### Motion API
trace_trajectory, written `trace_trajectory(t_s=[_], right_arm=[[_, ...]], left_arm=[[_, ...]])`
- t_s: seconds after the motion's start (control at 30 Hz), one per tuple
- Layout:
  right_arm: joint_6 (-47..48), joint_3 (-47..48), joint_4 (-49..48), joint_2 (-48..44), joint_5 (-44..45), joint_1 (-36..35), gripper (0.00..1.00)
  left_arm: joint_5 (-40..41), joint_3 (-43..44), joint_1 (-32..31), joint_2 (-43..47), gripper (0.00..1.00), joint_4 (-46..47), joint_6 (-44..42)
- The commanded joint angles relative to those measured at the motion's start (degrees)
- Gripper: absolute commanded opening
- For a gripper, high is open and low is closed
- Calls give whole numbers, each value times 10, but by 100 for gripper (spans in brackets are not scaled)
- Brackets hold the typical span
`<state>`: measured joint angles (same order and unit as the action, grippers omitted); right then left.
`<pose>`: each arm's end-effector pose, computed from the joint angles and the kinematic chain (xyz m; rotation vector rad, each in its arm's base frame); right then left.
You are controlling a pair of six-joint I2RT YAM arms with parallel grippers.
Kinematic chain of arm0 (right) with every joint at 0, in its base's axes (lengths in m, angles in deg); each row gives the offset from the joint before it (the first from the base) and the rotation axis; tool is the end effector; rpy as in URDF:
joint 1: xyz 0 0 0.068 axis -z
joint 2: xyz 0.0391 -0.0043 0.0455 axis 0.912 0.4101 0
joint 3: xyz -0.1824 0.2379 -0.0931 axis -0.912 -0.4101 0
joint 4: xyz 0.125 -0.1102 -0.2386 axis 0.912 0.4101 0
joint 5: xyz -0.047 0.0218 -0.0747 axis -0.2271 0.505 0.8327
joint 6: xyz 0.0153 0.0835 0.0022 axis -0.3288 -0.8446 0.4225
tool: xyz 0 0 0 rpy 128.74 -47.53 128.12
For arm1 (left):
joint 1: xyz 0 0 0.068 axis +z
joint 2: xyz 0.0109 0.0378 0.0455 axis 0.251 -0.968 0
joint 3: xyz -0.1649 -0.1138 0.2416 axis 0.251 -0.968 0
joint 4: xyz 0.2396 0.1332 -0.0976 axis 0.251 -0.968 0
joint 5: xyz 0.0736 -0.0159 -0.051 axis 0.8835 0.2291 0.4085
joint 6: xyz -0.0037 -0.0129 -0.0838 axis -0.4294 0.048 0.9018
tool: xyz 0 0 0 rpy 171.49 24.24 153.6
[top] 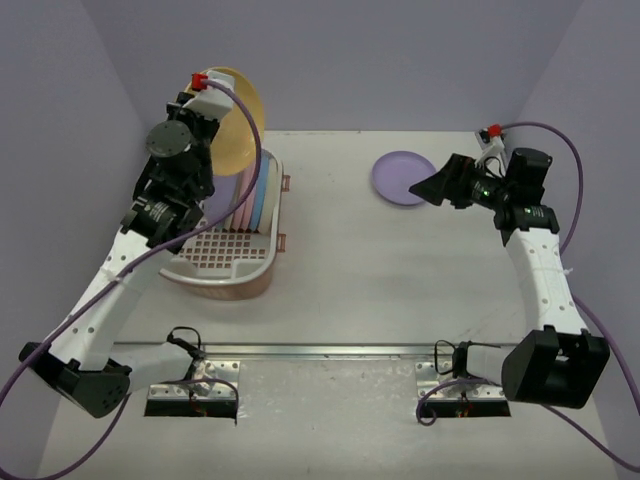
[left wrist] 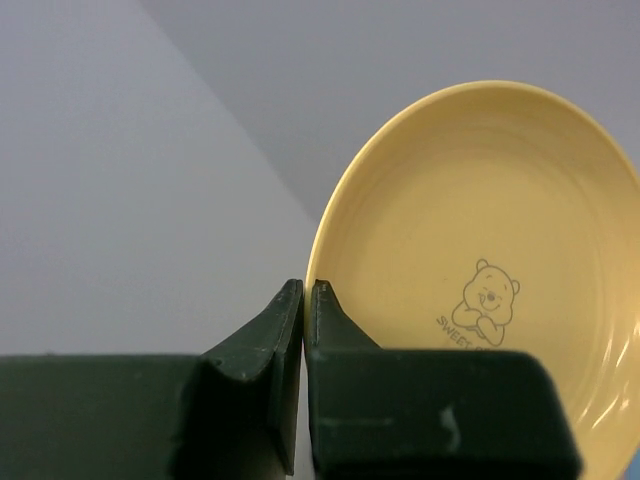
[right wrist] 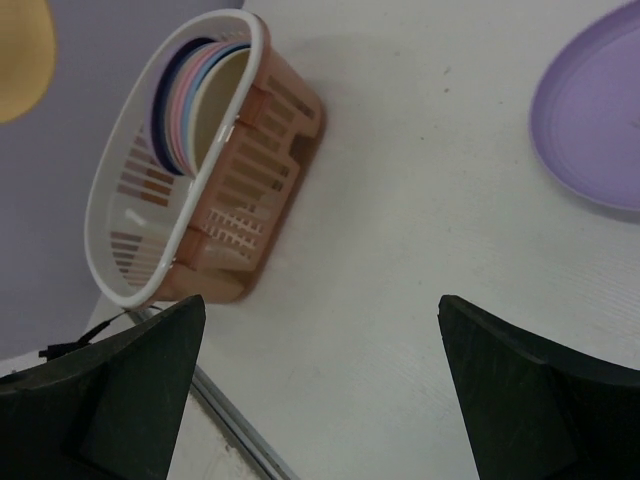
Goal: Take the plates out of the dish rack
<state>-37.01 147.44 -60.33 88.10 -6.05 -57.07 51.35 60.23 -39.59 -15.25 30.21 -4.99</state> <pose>0.3166 0.0060 0.3545 0.0691 2.0176 0.9942 0.2805 -0.0755 0.5356 0.2353 1.4785 0.7621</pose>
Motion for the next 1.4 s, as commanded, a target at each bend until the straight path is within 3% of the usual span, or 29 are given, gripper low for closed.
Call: trace_trajectory(t_s=[0.0,0.13,0.23,0.5,0.77,0.87,1.0,1.03,1.07,1.1,1.13,1.17,1.27,1.37], right_arm=[[-35,1,-87,-39,-83,-17,99],[-42,7,-116,-58,-72,-79,99],[-37,14,-114,-49,-47,-140,97],[-80,41,-131,16,-8,-193,79],[32,104,-42,88,84,-302,69],[43,113,-31,107,107,-321,54],[58,134,-6,130,147,-328,23],[62,138,-2,133,149,-328,21],[66,142,6,136,165,-328,7],[67,143,9,137,182,-328,1],[68,144,12,138,189,-328,0],[70,145,15,137,202,-326,0],[70,150,27,139,225,-309,0],[57,169,46,166,229,-245,0]], left_arm=[[-187,34,-3,39,0,-199,177],[-350,19,-3,53,0,-261,243],[-412,10,-3,46,0,-276,276],[-508,2,-3,19,0,-298,297],[-538,2,-3,-1,0,-296,311],[-541,4,-3,-7,0,-296,309],[-542,6,-3,-12,0,-296,309],[-541,5,-3,-12,0,-294,310],[-535,5,-3,-13,0,-292,311],[-523,5,-3,-15,3,-290,312],[-514,4,-3,-16,12,-287,315],[-497,1,-3,-17,39,-285,317],[-390,-3,-1,-20,99,-271,343],[-361,28,40,-38,100,-288,383]])
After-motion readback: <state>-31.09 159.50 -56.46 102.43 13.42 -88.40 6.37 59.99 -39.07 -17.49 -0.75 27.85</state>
